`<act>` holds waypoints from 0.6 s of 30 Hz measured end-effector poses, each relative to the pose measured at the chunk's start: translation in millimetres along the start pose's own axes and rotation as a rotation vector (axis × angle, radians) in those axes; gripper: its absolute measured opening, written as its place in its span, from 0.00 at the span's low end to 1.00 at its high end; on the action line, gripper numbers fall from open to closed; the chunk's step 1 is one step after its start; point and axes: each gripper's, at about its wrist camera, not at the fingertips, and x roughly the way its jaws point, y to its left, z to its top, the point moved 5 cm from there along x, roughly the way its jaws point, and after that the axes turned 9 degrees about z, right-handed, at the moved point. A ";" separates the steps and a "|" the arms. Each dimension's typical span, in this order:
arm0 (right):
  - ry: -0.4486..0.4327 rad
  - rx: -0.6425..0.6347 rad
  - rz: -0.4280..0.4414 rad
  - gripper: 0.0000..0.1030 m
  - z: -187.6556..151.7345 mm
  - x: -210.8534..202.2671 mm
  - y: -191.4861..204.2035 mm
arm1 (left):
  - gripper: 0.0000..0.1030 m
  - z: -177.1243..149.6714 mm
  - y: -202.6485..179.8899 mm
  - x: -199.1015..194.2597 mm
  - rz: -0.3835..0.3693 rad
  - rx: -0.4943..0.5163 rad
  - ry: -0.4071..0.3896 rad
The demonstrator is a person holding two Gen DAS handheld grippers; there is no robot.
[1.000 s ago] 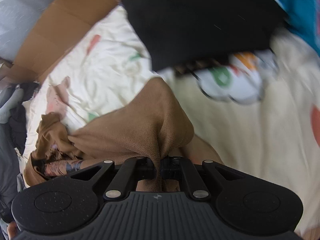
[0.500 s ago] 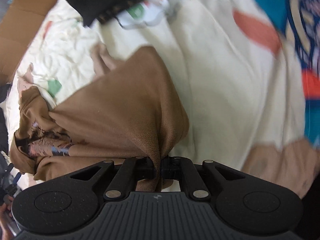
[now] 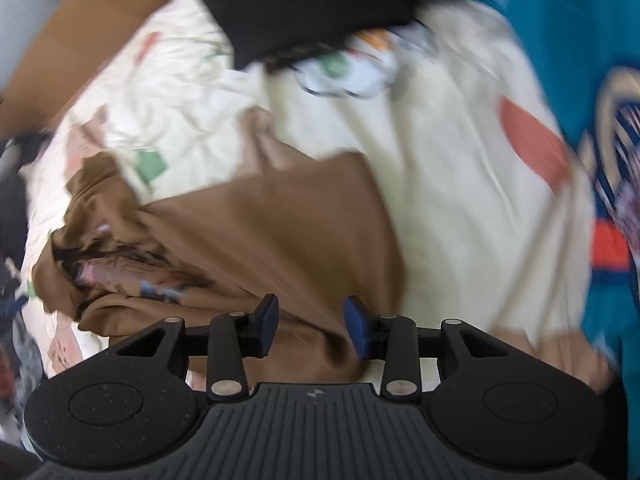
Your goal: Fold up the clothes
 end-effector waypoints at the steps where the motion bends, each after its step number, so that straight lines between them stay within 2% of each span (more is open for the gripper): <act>1: -0.004 -0.025 0.009 0.42 4.7 3.2 5.4 | 0.70 2.4 -7.0 6.0 0.012 0.030 0.013; 3: -0.011 -0.074 0.021 0.42 14.6 13.0 16.8 | 0.70 6.8 -21.1 18.6 0.034 0.088 0.039; 6: -0.017 -0.148 0.037 0.42 29.8 30.2 34.4 | 0.70 11.7 -36.0 35.4 0.028 0.093 0.069; 9: -0.018 -0.234 0.064 0.43 44.3 48.3 52.6 | 0.70 15.3 -47.4 49.7 0.058 0.130 0.085; 13: -0.032 -0.364 0.073 0.43 56.8 74.3 70.3 | 0.70 19.9 -55.8 66.0 0.094 0.165 0.112; 18: -0.051 -0.430 0.127 0.43 67.1 111.6 90.8 | 0.70 16.3 -53.7 81.1 0.163 0.196 0.157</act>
